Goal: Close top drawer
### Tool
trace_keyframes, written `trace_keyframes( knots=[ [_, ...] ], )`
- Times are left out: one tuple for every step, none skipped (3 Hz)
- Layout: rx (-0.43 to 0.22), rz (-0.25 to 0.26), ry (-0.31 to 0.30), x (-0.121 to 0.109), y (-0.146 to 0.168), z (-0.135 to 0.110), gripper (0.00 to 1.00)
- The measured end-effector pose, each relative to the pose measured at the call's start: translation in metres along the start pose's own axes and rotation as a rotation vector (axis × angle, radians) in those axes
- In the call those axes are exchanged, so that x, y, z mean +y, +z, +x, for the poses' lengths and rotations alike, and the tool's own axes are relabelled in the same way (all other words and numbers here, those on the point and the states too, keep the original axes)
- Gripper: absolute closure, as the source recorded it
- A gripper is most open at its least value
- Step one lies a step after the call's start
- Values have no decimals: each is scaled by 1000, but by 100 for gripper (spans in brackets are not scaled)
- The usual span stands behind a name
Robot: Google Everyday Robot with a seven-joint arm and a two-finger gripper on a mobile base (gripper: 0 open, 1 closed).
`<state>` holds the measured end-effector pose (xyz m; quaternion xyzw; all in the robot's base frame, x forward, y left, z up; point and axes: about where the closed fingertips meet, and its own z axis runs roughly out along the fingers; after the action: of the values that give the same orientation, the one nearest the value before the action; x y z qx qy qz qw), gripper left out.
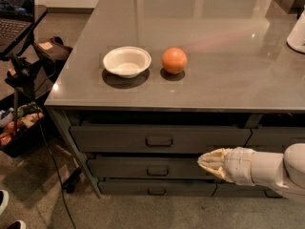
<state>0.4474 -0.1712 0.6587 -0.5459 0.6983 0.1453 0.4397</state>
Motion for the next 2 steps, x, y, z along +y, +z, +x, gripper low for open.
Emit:
trace_keyframes(
  knots=[
    [0,0,0,0,0,0,12],
    [0,0,0,0,0,0,0]
  ],
)
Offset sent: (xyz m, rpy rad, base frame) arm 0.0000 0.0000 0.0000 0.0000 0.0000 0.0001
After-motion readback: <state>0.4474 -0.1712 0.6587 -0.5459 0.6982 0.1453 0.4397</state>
